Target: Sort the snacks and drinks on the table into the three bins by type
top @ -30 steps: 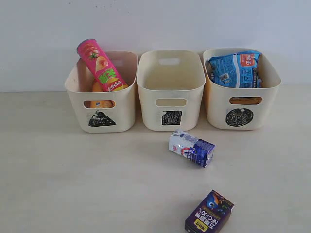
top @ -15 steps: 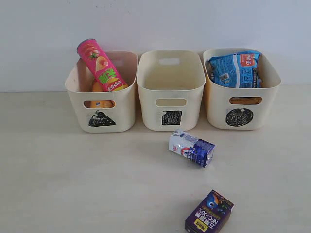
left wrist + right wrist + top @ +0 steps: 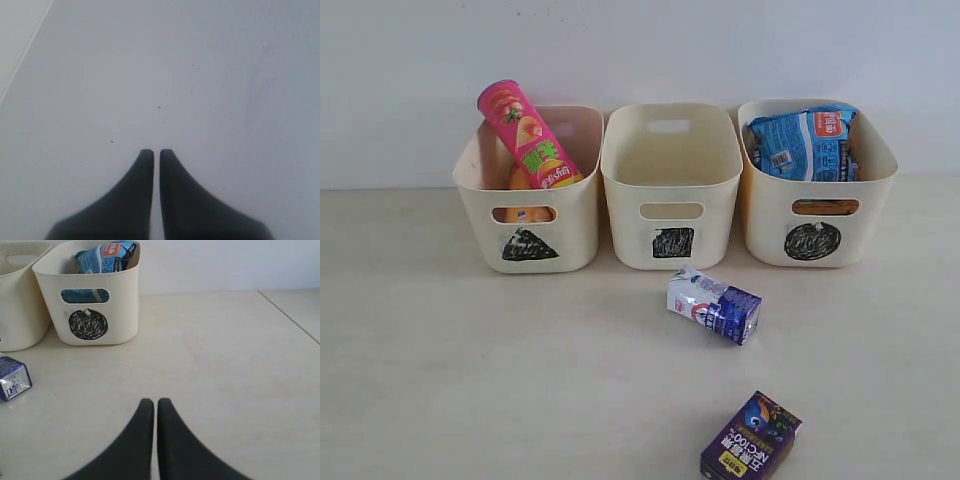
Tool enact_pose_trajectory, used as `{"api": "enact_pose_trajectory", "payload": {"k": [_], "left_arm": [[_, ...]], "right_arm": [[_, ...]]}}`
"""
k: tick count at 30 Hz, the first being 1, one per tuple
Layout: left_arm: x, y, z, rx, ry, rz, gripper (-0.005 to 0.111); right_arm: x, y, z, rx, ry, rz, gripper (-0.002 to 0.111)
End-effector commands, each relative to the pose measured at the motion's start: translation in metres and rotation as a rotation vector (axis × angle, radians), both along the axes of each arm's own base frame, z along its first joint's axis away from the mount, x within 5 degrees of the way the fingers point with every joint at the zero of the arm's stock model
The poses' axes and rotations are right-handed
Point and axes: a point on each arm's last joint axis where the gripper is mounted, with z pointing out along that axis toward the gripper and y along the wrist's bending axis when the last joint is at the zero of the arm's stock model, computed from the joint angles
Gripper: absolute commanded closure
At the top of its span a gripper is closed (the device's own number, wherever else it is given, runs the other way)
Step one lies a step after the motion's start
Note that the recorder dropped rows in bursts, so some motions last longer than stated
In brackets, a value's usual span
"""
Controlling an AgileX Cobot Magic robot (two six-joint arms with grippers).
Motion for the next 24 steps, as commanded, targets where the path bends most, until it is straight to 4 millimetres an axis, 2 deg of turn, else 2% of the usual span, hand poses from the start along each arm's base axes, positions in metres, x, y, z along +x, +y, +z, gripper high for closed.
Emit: {"api": "enact_pose_trajectory", "payload": {"k": [1, 5, 9, 16, 24], "left_arm": [[0.025, -0.002, 0.042, 0.045, 0.089, -0.020, 0.103], [0.056, -0.007, 0.066, 0.166, 0.263, -0.044, 0.103], [0.081, -0.011, 0.078, 0.277, 0.372, -0.052, 0.103], [0.114, -0.022, 0.068, 0.426, 0.565, -0.091, 0.103], [0.139, -0.056, 0.052, 0.600, 0.799, -0.202, 0.103]], "right_arm": [[0.000, 0.000, -0.001, 0.002, -0.006, 0.002, 0.109], [0.000, 0.000, -0.001, 0.002, -0.006, 0.002, 0.109], [0.000, 0.000, -0.001, 0.002, -0.006, 0.002, 0.109], [0.000, 0.000, -0.001, 0.002, -0.006, 0.002, 0.109], [0.000, 0.000, -0.001, 0.002, -0.006, 0.002, 0.109]]}}
